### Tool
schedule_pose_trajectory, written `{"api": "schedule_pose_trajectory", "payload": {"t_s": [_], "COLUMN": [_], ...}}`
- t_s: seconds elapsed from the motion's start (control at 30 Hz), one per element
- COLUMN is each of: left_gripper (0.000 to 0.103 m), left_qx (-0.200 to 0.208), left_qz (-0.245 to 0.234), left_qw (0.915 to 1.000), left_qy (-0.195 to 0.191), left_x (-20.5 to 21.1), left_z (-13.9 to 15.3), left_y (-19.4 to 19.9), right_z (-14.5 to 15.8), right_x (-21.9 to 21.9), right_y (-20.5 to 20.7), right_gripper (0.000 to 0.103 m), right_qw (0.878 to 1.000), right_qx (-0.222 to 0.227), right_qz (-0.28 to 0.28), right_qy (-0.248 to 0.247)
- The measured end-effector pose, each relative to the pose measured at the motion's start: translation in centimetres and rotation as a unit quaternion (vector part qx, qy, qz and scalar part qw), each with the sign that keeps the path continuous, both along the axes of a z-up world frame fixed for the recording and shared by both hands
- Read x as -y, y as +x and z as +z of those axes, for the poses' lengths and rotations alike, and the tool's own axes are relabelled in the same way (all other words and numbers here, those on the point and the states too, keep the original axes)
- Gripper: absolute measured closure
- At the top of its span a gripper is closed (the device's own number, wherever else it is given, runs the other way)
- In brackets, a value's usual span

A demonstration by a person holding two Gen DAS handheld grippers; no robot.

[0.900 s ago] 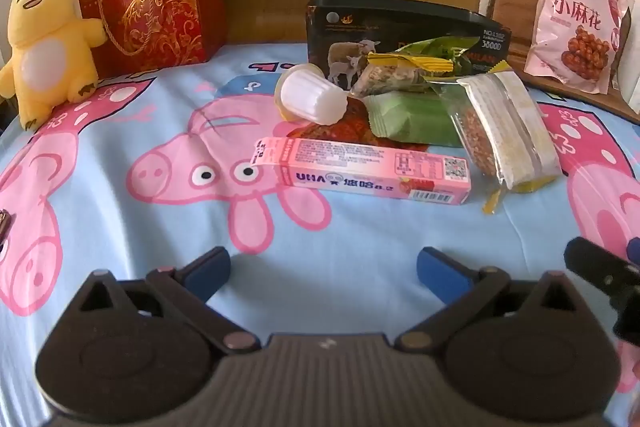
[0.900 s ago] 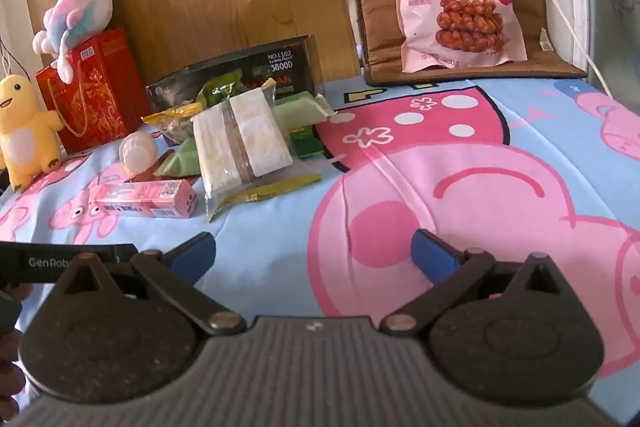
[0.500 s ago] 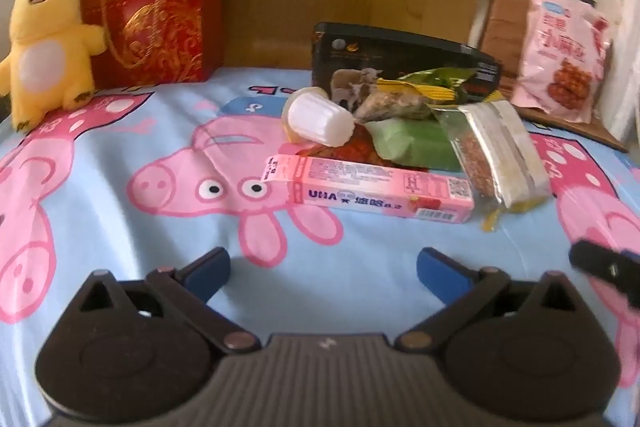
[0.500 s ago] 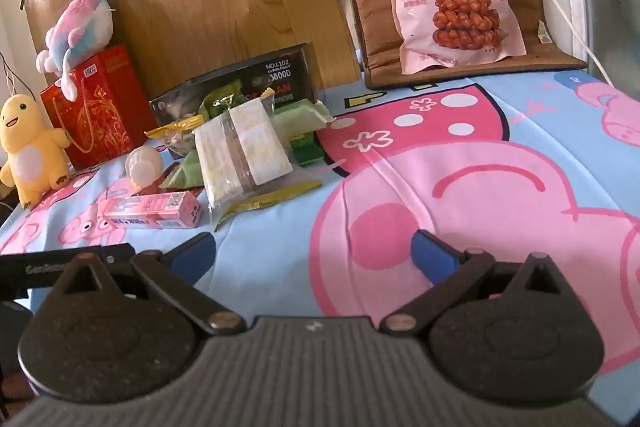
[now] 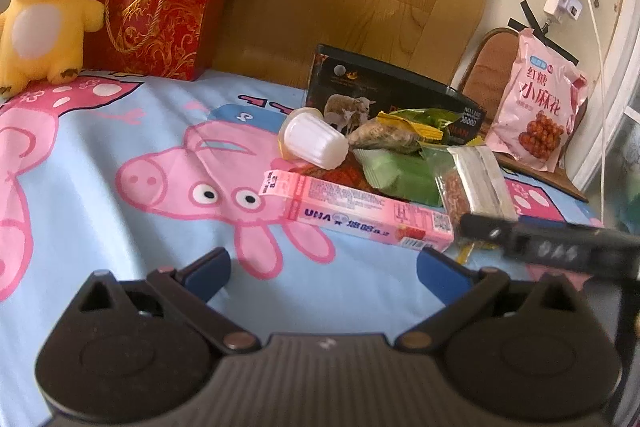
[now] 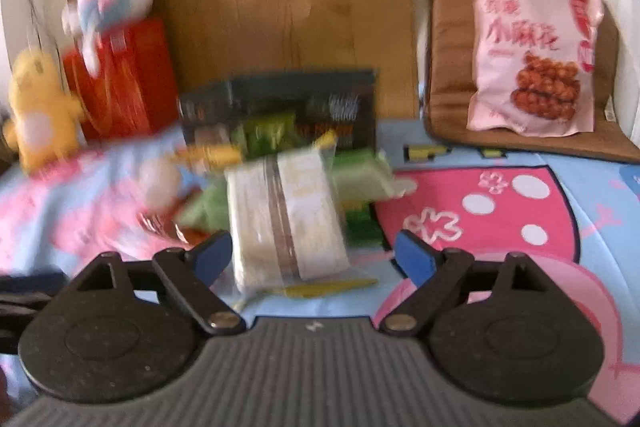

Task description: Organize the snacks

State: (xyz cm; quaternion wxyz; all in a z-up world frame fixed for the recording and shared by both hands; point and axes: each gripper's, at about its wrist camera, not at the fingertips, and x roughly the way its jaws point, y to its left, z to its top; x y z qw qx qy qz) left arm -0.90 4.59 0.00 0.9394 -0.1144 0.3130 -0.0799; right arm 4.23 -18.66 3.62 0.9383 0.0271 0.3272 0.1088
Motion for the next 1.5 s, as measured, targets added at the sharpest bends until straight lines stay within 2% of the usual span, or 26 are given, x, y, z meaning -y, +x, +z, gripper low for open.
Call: {"api": "schedule_pose_trajectory", "payload": {"t_s": [0.07,0.1,0.13,0.17,0.23,0.27,0.3,0.33,0.37,0.4,0.43,0.53,0.57,0.6,0.67,0.7,0.77,0.9,1.1,1.17,1.2,1.23,1.37,1.4,1.47,1.5], "left_gripper": [0.000,0.000,0.000,0.000,0.000,0.000,0.000,0.000,0.000,0.000,0.000,0.000,0.000,0.000,0.001,0.005,0.011,0.040,0.066,0.070,0.070,0.070,0.070,0.075,0.075,0.075], "left_qx": [0.000,0.001,0.001,0.001,0.003,0.003,0.003,0.003,0.003,0.003,0.002,0.000,0.000,-0.001,-0.005,-0.005,0.001,-0.002,-0.087,-0.109,-0.115,-0.120,-0.140,-0.148,-0.156,-0.157], "left_qz": [0.000,0.000,0.000,-0.001,-0.003,-0.004,-0.004,-0.003,-0.003,-0.006,-0.008,-0.022,-0.027,-0.031,-0.038,-0.045,-0.063,-0.102,-0.140,-0.136,-0.133,-0.133,-0.137,-0.141,-0.148,-0.150], "left_qw": [1.0000,1.0000,1.0000,1.0000,0.9999,0.9998,0.9996,0.9996,0.9996,0.9996,0.9996,0.9996,0.9993,0.9990,0.9976,0.9964,0.9944,0.9891,0.9687,0.9641,0.9616,0.9587,0.9451,0.9426,0.9366,0.9360], "left_qy": [-0.004,-0.005,-0.006,-0.008,-0.016,-0.022,-0.026,-0.028,-0.028,-0.028,-0.026,-0.019,-0.024,-0.032,-0.058,-0.071,-0.085,-0.106,-0.186,-0.200,-0.211,-0.221,-0.262,-0.264,-0.277,-0.277], "left_x": [-0.1,-0.2,-0.2,-0.3,-0.5,-0.7,-0.8,-0.8,-0.8,-0.8,-0.7,-0.2,-0.2,-0.2,-0.5,-0.6,-0.7,-0.8,-1.5,-1.6,-1.9,-2.3,-4.1,-4.4,-4.7,-5.1], "left_z": [0.0,0.0,-0.1,-0.1,-0.2,-0.2,-0.2,-0.2,-0.2,-0.2,-0.2,-0.1,0.0,0.1,0.5,0.9,1.8,2.8,0.1,-0.8,-1.0,-1.1,-1.9,-2.2,-2.6,-2.6], "left_y": [0.0,0.0,0.0,0.0,-0.1,-0.1,-0.1,-0.1,-0.1,-0.1,-0.1,-0.1,-0.2,-0.2,-0.3,-0.4,-0.9,-2.2,-1.3,-0.7,-0.5,-0.3,0.0,-0.1,-0.3,-0.6], "right_z": [-0.7,-0.8,-0.8,-0.5,0.2,0.1,-0.5,-1.7,-2.9,-3.7,-3.9,-2.1,-1.2,-0.3,0.8,1.0,0.6,-0.3,-0.8,-0.7,-0.6,-0.7,0.4,0.9,1.9,2.2], "right_x": [-0.7,-0.9,-0.7,-0.1,2.9,4.7,6.8,8.3,9.4,10.3,11.2,13.3,13.2,12.7,11.0,10.1,7.9,5.8,3.8,3.0,2.7,2.3,1.3,1.2,0.9,0.7], "right_y": [0.2,0.0,-0.2,-0.2,-0.3,-0.4,-0.3,-0.4,-0.6,-0.9,-1.4,-3.9,-4.6,-4.9,-5.7,-5.8,-5.8,-6.1,-7.6,-7.8,-8.0,-7.8,-7.8,-7.8,-7.6,-7.3], "right_gripper": [0.021,0.030,0.034,0.035,0.037,0.037,0.037,0.037,0.037,0.037,0.036,0.037,0.036,0.036,0.034,0.034,0.034,0.036,0.040,0.040,0.046,0.046,0.046,0.046,0.047,0.052], "right_qw": [1.000,1.000,1.000,1.000,0.991,0.976,0.945,0.906,0.867,0.844,0.849,0.917,0.933,0.951,0.968,0.971,0.973,0.968,0.962,0.964,0.962,0.957,0.957,0.955,0.943,0.936], "right_qx": [-0.007,-0.004,-0.007,-0.017,-0.056,-0.082,-0.121,-0.157,-0.186,-0.203,-0.200,-0.127,-0.103,-0.076,-0.053,-0.055,-0.070,-0.098,-0.103,-0.095,-0.098,-0.109,-0.087,-0.079,-0.062,-0.064], "right_qz": [0.015,0.011,0.014,0.010,0.002,0.007,0.021,0.042,0.059,0.056,0.026,-0.086,-0.103,-0.102,-0.067,-0.042,0.012,0.106,0.146,0.159,0.169,0.182,0.186,0.192,0.219,0.233], "right_qy": [-0.010,-0.027,-0.015,0.006,0.121,0.201,0.302,0.392,0.458,0.493,0.489,0.369,0.329,0.282,0.237,0.228,0.218,0.205,0.205,0.190,0.190,0.199,0.203,0.214,0.243,0.255]}}
